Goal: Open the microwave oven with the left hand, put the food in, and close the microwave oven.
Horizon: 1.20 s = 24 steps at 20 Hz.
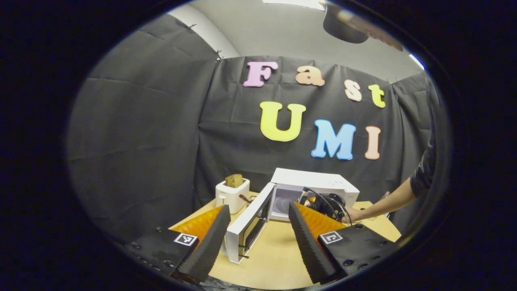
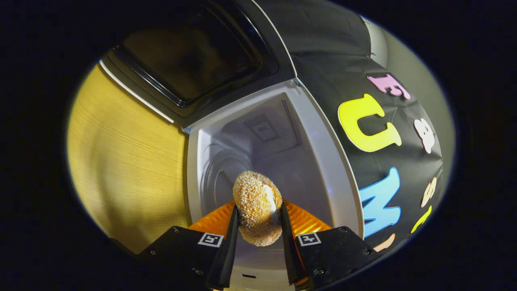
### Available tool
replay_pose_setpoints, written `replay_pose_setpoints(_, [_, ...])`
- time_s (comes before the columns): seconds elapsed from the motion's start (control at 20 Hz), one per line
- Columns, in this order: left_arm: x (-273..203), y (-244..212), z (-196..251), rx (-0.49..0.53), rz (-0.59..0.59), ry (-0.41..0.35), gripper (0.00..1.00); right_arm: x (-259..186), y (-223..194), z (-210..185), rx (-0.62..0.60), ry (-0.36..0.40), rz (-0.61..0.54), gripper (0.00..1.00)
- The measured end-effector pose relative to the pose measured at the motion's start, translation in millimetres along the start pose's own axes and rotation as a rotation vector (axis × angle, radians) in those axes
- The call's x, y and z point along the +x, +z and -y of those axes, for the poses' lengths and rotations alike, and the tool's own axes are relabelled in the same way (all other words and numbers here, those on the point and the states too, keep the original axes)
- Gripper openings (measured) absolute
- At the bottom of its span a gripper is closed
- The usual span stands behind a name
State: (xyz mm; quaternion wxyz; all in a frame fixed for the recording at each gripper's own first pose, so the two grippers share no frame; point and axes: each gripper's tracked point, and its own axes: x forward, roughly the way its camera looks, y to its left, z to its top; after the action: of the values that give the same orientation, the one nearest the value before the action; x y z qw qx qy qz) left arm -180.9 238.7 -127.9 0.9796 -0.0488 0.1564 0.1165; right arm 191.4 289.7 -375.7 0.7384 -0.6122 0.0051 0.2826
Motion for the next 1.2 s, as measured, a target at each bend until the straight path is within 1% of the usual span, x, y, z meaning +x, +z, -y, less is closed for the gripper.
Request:
replay_pose_setpoints(0.1, [3.8,-4.9,1.5,0.007,-0.024,-0.008,0.94,13.9,-5.7,-1.0,-0.023,-0.011,-0.013,0.52])
replay_pose_setpoints(0.2, [5.9,-10.1,-0.3,0.014,-0.044,-0.003,0.95,36.4,-4.5,-0.3,-0.032,-0.019,-0.024,0.52])
replay_pose_setpoints(0.3, [1.5,-11.2,-3.1,0.013,-0.047,0.003,0.94,49.3,-7.7,0.3,-0.039,-0.024,-0.027,0.52])
replay_pose_setpoints(0.35, [-0.6,-11.0,-5.8,0.009,-0.049,0.008,0.94,55.3,-10.0,0.4,-0.042,-0.023,-0.036,0.5])
replay_pose_setpoints(0.45, [-2.8,-13.3,-10.5,-0.004,-0.055,0.024,0.94,65.8,-13.0,-1.3,-0.036,-0.004,-0.068,0.58])
replay_pose_setpoints(0.55, [-5.7,-15.4,-13.9,-0.01,-0.057,0.032,0.94,69.7,-14.6,-2.2,-0.022,0.005,-0.096,0.7])
replay_pose_setpoints(0.6, [-7.1,-13.6,-16.3,-0.007,-0.055,0.035,0.94,68.3,-13.7,-1.5,-0.012,0.002,-0.101,0.84])
replay_pose_setpoints(0.65, [-6.7,-12.2,-18.5,-0.006,-0.049,0.037,0.95,64.3,-11.2,-0.2,0.007,0.005,-0.097,0.83])
replay_pose_setpoints(0.7, [-5.1,-9.9,-20.0,-0.009,-0.042,0.035,0.95,58.8,-9.4,-3.4,0.03,0.023,-0.096,0.9])
replay_pose_setpoints(0.75, [-3.4,-9.8,-20.6,-0.015,-0.036,0.03,0.94,48.6,-8.8,-5.8,0.056,0.045,-0.097,0.94])
replay_pose_setpoints(0.8, [-0.7,-7.5,-22.2,-0.022,-0.029,0.024,0.94,37.3,-6.9,-8.1,0.087,0.064,-0.095,0.96])
replay_pose_setpoints(0.95, [12.9,-2.9,-20.4,-0.056,-0.011,-0.018,0.95,-0.6,-6.7,-21.9,0.166,0.118,-0.093,0.97])
replay_pose_setpoints(1.05, [22.5,3.0,-18.4,-0.064,0.006,-0.055,0.94,-30.8,-6.7,-27.7,0.229,0.138,-0.093,0.96])
replay_pose_setpoints(1.2, [40.5,9.0,-9.5,-0.064,0.025,-0.115,0.94,-78.9,-6.4,-28.0,0.347,0.146,-0.11,0.96])
